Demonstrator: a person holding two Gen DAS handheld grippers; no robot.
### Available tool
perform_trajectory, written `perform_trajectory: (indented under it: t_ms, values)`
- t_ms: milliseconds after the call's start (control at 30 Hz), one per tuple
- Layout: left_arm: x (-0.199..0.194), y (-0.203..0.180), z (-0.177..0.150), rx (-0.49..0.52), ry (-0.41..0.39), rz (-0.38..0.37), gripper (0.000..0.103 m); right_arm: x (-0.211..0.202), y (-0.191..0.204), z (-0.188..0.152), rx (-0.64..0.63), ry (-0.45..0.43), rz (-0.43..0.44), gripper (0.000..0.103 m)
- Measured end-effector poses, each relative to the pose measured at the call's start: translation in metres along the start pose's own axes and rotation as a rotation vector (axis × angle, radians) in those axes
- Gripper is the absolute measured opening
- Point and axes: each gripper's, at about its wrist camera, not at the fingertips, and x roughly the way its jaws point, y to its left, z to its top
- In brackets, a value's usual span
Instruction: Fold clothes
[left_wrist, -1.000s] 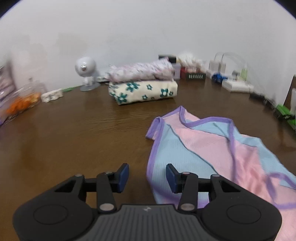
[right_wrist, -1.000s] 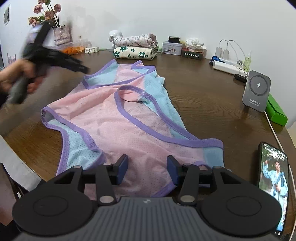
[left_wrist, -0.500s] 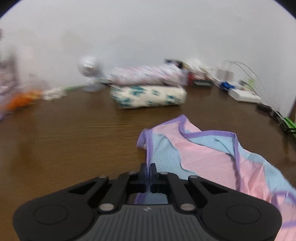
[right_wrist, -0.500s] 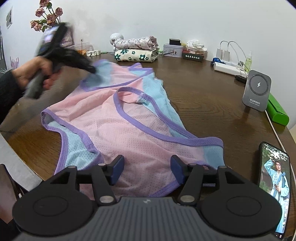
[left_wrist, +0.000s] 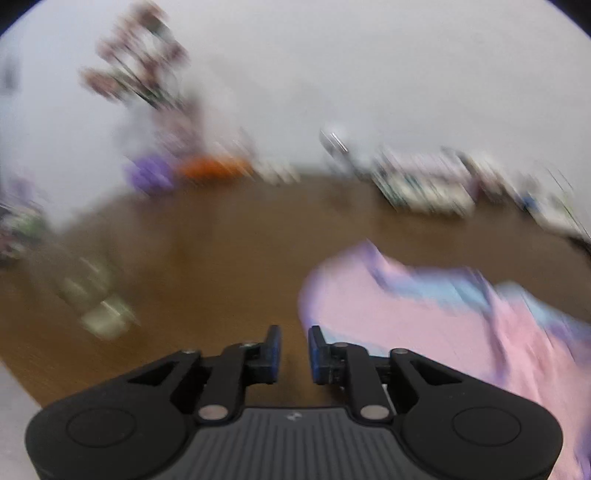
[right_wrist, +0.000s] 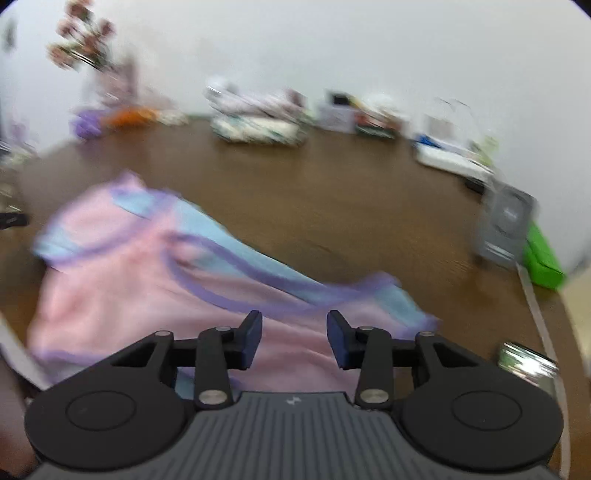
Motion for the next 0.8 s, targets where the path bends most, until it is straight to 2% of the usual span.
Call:
perform_trajectory:
  t_ms: [67, 167, 233, 367, 467, 500, 567, 633, 733, 767, 800]
  values:
    - [0.002, 0.001, 0.009, 0.009, -0.064, -0.014, 0.025, 0.006, 0.023, 0.006, -0.016, -0.018, 0.067, 0.043]
    - [0.034, -0.011, 0.011, 0.052, 0.035, -0.235, 0.025, 0.031, 0.064, 0.028, -0.113, -0.041, 0.101, 0.044]
    - [0.050, -0.018, 0.008, 0.084, 0.094, -0.296, 0.025, 0.054, 0.089, 0.053, -0.197, -0.070, 0.123, 0.045]
    - [0.067, -0.019, 0.000, 0.130, 0.152, -0.331, 0.025, 0.117, 0.127, 0.110, -0.309, -0.083, 0.185, 0.059]
    - [0.066, -0.018, -0.005, 0.182, 0.159, -0.323, 0.027, 0.161, 0.144, 0.141, -0.379, -0.047, 0.239, 0.059]
    - [0.065, -0.018, -0.006, 0.196, 0.159, -0.311, 0.031, 0.175, 0.146, 0.148, -0.391, -0.015, 0.275, 0.059]
    - [0.067, -0.014, -0.007, 0.196, 0.161, -0.320, 0.037, 0.194, 0.148, 0.155, -0.411, 0.049, 0.336, 0.058]
    - [0.070, -0.009, -0.008, 0.196, 0.162, -0.329, 0.037, 0.209, 0.149, 0.158, -0.437, 0.096, 0.385, 0.058]
    - [0.073, -0.007, -0.007, 0.201, 0.159, -0.337, 0.037, 0.210, 0.146, 0.149, -0.508, 0.109, 0.423, 0.058]
    - [0.075, -0.006, -0.007, 0.203, 0.157, -0.340, 0.037, 0.210, 0.145, 0.146, -0.517, 0.126, 0.437, 0.055]
    - [0.076, -0.006, -0.006, 0.205, 0.155, -0.342, 0.037, 0.212, 0.145, 0.145, -0.516, 0.142, 0.440, 0.044]
